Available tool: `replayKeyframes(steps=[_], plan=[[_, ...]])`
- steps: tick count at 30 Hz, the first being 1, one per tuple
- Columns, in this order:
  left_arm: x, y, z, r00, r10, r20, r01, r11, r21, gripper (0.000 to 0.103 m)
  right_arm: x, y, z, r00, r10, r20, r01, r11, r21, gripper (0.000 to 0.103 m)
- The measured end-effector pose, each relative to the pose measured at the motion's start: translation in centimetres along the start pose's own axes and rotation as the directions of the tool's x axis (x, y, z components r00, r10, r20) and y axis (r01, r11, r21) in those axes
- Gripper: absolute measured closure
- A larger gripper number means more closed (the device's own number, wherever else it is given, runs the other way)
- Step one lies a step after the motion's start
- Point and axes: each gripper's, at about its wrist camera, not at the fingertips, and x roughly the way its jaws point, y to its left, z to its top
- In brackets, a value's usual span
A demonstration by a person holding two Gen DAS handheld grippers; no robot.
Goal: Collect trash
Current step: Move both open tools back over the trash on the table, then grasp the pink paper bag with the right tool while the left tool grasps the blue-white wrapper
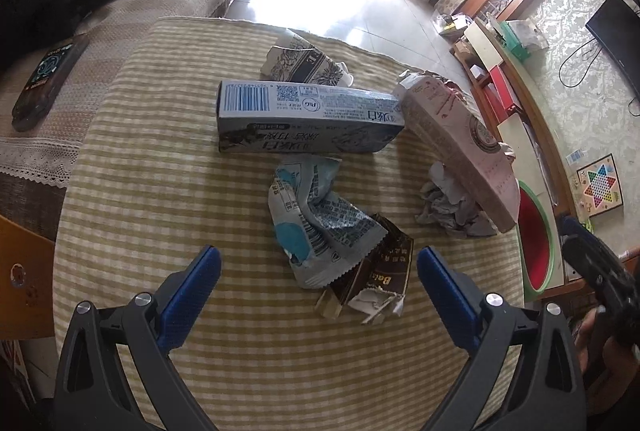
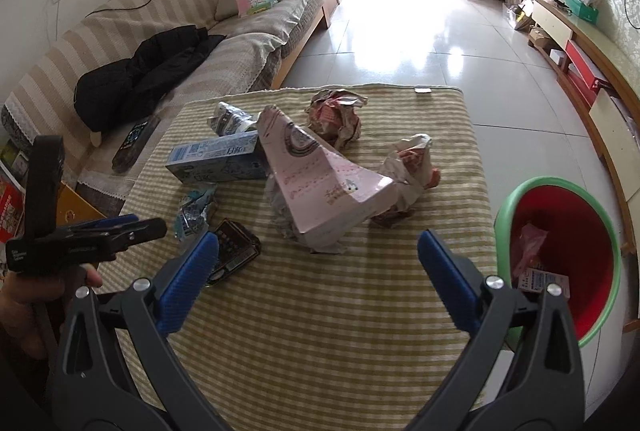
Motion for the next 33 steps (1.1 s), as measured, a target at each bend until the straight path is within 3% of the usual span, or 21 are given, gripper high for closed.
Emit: replayKeyframes(steps=[8, 12, 16, 18, 21, 28, 30, 33], plan=[[4.7, -0.3, 2.7, 0.997, 0.031, -0.068, -0.031, 1.0, 0.0, 0.017, 1.5, -0.1, 0.8, 0.999, -0.033, -0.008, 0.033, 0.999, -0.013, 0.005], [6.3, -0.2, 3.0, 0.994, 0.042, -0.098, -0.043, 0.999, -0.002, 0.032, 2.8, -0.4, 2.4, 1.0, 0.0, -0.025, 0.0, 1.0, -0.006, 0.005], [6.6, 0.0, 2.8, 0.995, 0.038, -0.09, -0.038, 0.999, 0.001, 0.036, 4.6, 1.1, 3.9, 0.999, -0.023, -0.029, 0.02, 0.996, -0.084, 0.005], [6.5, 0.3, 2.7, 0.996, 0.04, -0.086, -0.04, 0.999, 0.006, 0.05, 5.7, 2.0, 4.5, 0.998, -0.047, -0.037, 0.041, 0.99, -0.137, 0.005], [6.2, 1.1, 2.6, 0.996, 0.035, -0.085, -0.035, 0.999, 0.0, 0.06, 7.3, 3.0, 5.2, 0.995, -0.08, -0.051, 0.068, 0.976, -0.209, 0.005], [5.6, 2.4, 2.2, 0.997, 0.016, -0.074, -0.017, 1.0, -0.008, 0.065, 9.8, 4.1, 5.7, 0.987, -0.144, -0.069, 0.118, 0.948, -0.297, 0.005], [5.4, 2.7, 2.0, 0.998, 0.013, -0.069, -0.014, 1.0, -0.011, 0.066, 10.2, 3.9, 5.7, 0.985, -0.148, -0.09, 0.115, 0.948, -0.296, 0.011], [5.2, 3.0, 1.9, 0.998, 0.016, -0.065, -0.016, 1.0, -0.003, 0.066, 10.9, 3.5, 5.5, 0.98, -0.149, -0.131, 0.105, 0.95, -0.295, 0.03]])
